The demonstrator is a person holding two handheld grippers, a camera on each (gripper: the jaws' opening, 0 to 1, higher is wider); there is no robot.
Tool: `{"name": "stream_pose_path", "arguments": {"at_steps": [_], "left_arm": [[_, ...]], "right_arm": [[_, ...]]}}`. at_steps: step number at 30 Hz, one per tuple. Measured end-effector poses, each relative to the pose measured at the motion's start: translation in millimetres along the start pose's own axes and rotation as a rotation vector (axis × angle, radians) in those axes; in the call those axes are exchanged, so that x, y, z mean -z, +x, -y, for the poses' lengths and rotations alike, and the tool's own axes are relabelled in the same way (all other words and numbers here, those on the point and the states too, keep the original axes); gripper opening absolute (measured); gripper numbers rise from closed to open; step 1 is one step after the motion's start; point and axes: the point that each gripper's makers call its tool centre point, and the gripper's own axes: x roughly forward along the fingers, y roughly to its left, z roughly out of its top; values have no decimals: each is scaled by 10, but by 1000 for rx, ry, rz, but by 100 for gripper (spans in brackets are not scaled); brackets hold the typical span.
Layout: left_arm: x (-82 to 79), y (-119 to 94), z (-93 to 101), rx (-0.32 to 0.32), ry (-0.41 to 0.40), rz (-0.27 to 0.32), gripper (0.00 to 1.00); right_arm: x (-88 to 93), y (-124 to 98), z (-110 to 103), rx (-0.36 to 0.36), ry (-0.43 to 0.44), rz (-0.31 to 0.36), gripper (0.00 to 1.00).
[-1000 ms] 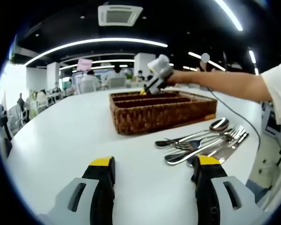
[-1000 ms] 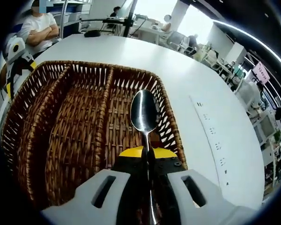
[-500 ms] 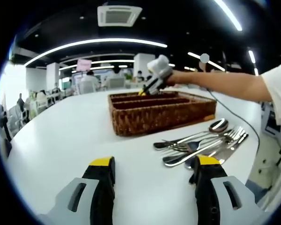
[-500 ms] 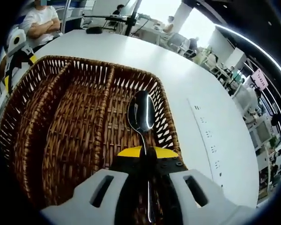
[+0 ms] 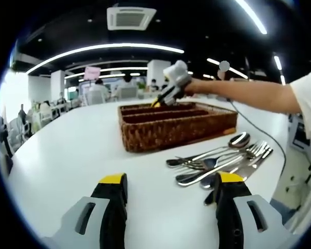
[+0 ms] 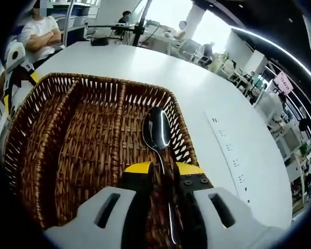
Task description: Arrange the knives, forks, and spoons in their matching storage slots by inserting each utensil handle-first until every utensil is classified and aligned in the correct compartment
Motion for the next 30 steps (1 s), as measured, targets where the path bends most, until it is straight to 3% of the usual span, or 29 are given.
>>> {"name": "stream_pose_path", "arguments": {"at_steps": [7, 8, 13, 23, 30], "left_arm": [[8, -14, 2, -2, -2, -2, 69], [-1, -17, 11, 0, -4, 0, 69], [-21, -28, 26, 1, -4, 5, 69], [-54, -42, 59, 5, -3, 12, 69], [-88, -52, 90, 10, 1, 18, 69]], "right_arm": [[-50, -67, -35, 4, 22, 21, 20], [-45, -28, 82, 1, 40, 32, 21], [-59, -57, 102, 6, 43, 38, 22], [-170, -129, 287, 29, 43, 93, 42], [-237, -168, 332, 27, 21, 132, 44]]}}
